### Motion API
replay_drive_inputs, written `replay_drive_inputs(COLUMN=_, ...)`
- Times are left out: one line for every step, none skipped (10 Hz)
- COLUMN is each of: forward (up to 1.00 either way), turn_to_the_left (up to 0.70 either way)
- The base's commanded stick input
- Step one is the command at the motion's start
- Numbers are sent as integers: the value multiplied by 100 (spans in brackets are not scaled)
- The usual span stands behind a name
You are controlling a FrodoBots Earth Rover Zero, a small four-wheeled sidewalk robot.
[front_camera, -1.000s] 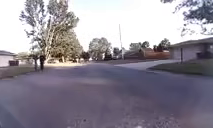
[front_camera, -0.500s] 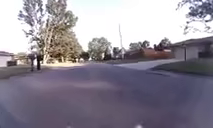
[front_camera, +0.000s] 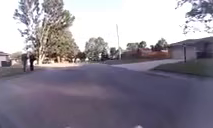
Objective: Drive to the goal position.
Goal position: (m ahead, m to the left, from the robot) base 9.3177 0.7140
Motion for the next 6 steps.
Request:
replay_drive_inputs(forward=98, turn_to_the_left=0)
replay_drive_inputs(forward=98, turn_to_the_left=0)
replay_drive_inputs(forward=98, turn_to_the_left=0)
replay_drive_inputs(forward=98, turn_to_the_left=0)
replay_drive_inputs(forward=98, turn_to_the_left=0)
replay_drive_inputs(forward=98, turn_to_the_left=0)
